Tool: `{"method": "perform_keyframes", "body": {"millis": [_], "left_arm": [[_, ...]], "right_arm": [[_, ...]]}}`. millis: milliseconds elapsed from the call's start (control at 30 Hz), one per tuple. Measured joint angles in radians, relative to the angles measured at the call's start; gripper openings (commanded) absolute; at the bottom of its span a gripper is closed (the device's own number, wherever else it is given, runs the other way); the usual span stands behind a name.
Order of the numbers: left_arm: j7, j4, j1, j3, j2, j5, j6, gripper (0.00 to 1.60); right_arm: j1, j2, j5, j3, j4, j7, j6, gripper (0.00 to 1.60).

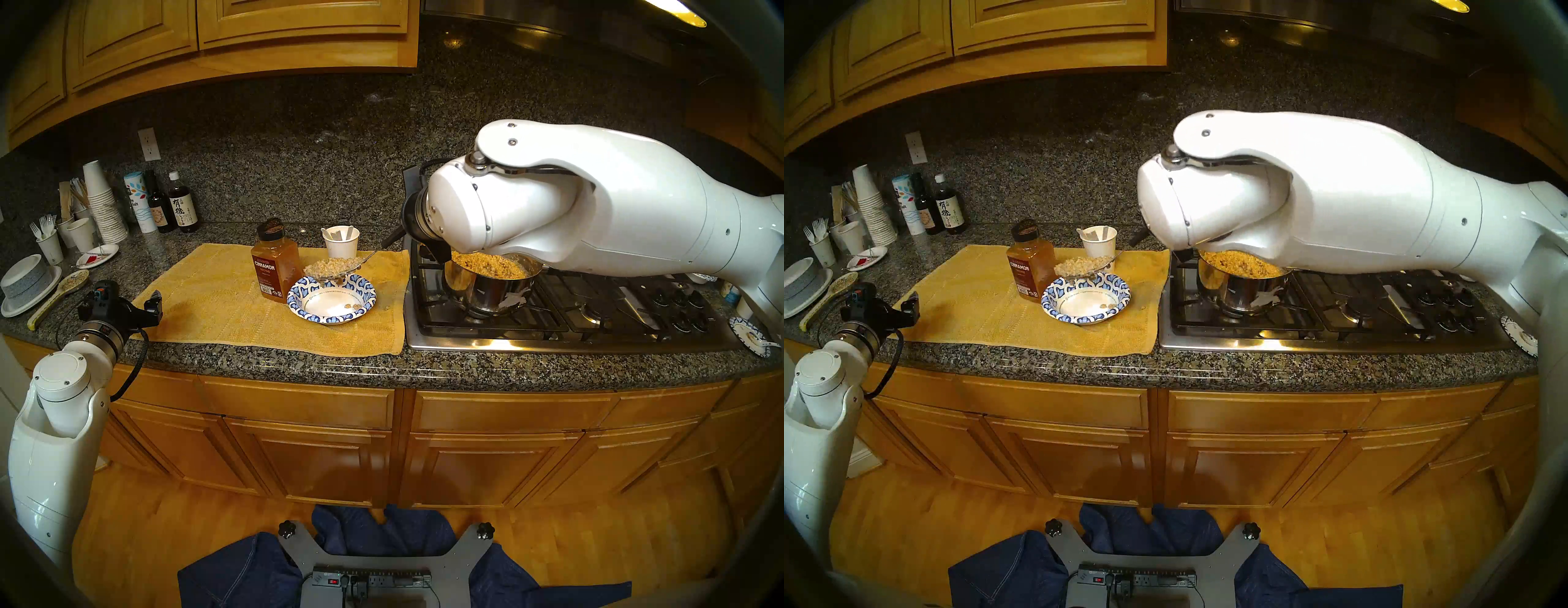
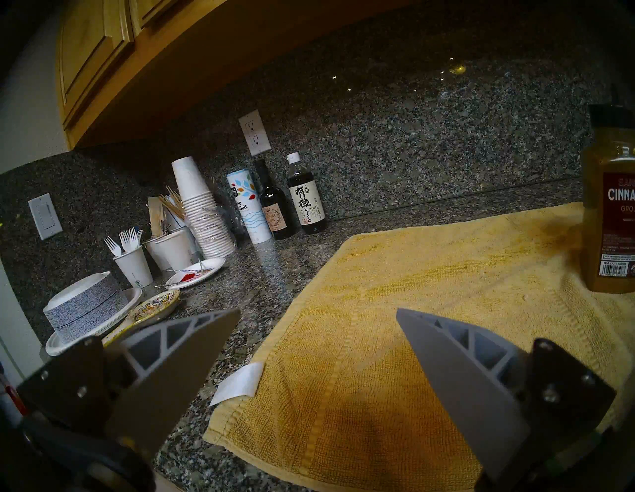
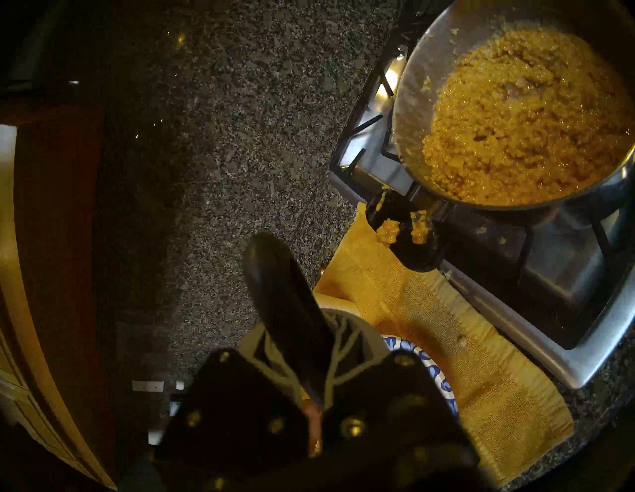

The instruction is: Scoop oatmeal into bowl, add cinnamon, and put a spoon inside bowl

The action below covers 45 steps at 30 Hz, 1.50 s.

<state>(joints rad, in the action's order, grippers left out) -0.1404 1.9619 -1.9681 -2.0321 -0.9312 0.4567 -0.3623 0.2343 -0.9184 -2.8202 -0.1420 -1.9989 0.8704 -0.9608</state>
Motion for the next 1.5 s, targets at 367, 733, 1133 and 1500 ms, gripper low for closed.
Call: {"method": "perform_keyframes", "body": {"millis": [367, 733, 1133, 1500], "left_arm": [[0.0, 0.0, 0.0, 0.0, 0.0, 0.0, 0.0, 1.6], [0.0, 0.0, 0.0, 0.0, 0.0, 0.0, 0.0, 1.6], [0.0, 0.0, 0.0, 0.0, 0.0, 0.0, 0.0, 1.6], [0.0, 0.0, 0.0, 0.001, 0.0, 0.0, 0.0, 1.6]], "right_arm": [[0.068, -0.065, 0.077, -0.093, 0.025, 0.001, 0.0, 0.0], [0.138, -0.124, 0.171, -0.194, 0.034, 0.005, 0.004, 0.0], [0.212, -0.164, 0.279, -0.324, 0.008, 0.058, 0.062, 0.0], [0.279, -0.235, 0.413, -0.423, 0.005, 0.11, 0.114, 0.0]]}}
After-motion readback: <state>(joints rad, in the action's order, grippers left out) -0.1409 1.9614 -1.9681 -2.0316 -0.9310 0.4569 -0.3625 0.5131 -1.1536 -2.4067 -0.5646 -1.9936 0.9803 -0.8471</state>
